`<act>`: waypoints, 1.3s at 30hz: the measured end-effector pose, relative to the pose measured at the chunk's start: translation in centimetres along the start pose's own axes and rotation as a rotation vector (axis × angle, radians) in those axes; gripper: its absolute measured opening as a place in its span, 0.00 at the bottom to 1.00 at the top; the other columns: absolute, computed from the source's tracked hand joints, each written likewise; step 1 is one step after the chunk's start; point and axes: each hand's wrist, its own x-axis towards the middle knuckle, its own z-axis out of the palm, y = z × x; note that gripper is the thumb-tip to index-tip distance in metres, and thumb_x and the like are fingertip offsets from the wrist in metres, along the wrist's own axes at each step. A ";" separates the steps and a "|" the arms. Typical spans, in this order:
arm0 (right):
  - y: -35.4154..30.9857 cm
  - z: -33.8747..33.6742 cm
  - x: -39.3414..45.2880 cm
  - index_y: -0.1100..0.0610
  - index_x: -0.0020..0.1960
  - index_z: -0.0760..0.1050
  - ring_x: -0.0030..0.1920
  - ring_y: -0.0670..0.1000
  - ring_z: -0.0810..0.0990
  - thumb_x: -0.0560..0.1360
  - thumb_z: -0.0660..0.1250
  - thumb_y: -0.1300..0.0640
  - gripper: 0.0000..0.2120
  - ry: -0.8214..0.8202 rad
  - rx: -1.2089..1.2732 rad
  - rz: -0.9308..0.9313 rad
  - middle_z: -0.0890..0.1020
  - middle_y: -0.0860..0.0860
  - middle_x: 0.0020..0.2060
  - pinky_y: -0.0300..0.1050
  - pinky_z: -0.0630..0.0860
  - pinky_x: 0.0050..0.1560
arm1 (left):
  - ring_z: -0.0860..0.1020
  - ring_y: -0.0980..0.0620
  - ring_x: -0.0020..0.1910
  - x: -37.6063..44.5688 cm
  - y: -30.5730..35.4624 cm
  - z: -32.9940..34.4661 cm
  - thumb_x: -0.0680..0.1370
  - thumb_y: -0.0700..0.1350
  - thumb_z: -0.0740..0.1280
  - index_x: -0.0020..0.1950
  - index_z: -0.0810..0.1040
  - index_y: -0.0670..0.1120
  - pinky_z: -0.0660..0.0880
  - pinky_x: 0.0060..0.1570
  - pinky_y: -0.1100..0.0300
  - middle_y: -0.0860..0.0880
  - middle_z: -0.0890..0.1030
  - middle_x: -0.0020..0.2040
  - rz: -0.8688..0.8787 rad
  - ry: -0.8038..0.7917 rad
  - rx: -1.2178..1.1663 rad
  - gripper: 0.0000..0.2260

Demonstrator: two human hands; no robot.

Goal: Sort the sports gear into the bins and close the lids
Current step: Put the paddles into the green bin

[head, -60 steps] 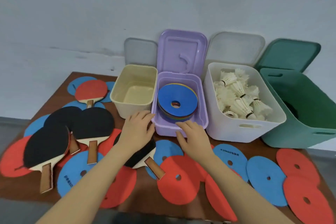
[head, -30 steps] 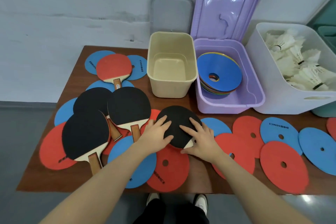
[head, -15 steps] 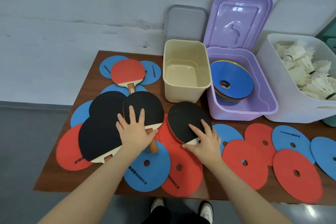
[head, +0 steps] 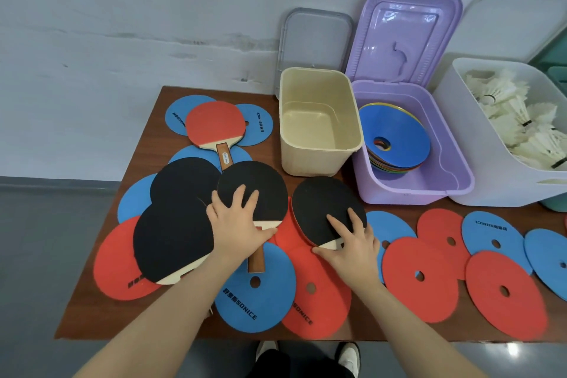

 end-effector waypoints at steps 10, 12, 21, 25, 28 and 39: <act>3.1 0.0 -2.6 0.38 0.70 0.63 0.73 0.62 0.53 0.64 0.71 0.35 0.37 -0.007 0.049 0.095 0.57 0.49 0.74 0.58 0.54 0.68 | 0.46 0.30 0.72 -2.9 2.4 2.8 0.67 0.73 0.59 0.75 0.47 0.60 0.50 0.69 0.41 0.47 0.46 0.77 0.045 -0.113 -0.030 0.42; 3.6 0.0 -2.8 0.36 0.72 0.57 0.73 0.61 0.52 0.65 0.69 0.33 0.39 -0.052 -0.027 0.088 0.54 0.49 0.75 0.57 0.54 0.68 | 0.46 0.28 0.71 -2.6 3.0 2.9 0.66 0.76 0.56 0.75 0.41 0.61 0.48 0.69 0.40 0.46 0.42 0.77 0.013 -0.153 0.009 0.44; 4.5 -0.7 -1.5 0.34 0.72 0.55 0.72 0.61 0.54 0.64 0.64 0.28 0.39 -0.095 -0.152 -0.020 0.51 0.49 0.76 0.58 0.50 0.68 | 0.52 0.31 0.69 -1.8 3.2 1.9 0.65 0.73 0.61 0.74 0.51 0.63 0.55 0.67 0.42 0.50 0.51 0.76 0.032 -0.107 -0.049 0.41; 5.1 -1.0 -2.6 0.34 0.68 0.63 0.71 0.60 0.56 0.61 0.59 0.27 0.36 -0.009 -0.070 -0.036 0.58 0.46 0.74 0.56 0.51 0.67 | 0.50 0.32 0.70 -2.8 3.6 0.8 0.65 0.72 0.63 0.73 0.56 0.62 0.53 0.67 0.41 0.52 0.55 0.75 0.103 0.001 0.006 0.39; 6.1 -1.7 -3.4 0.33 0.67 0.64 0.71 0.60 0.56 0.60 0.61 0.26 0.37 -0.001 -0.026 -0.068 0.59 0.45 0.74 0.57 0.57 0.66 | 0.49 0.32 0.70 -4.0 4.3 0.2 0.64 0.72 0.64 0.73 0.57 0.62 0.53 0.67 0.41 0.52 0.55 0.75 0.095 0.035 -0.007 0.40; 13.9 -6.7 -7.4 0.42 0.64 0.73 0.71 0.63 0.59 0.60 0.74 0.35 0.33 0.164 0.081 -0.272 0.66 0.48 0.71 0.61 0.74 0.58 | 0.50 0.33 0.70 -10.8 11.8 -0.8 0.64 0.70 0.66 0.71 0.64 0.59 0.54 0.67 0.39 0.50 0.60 0.73 0.076 0.201 -0.074 0.38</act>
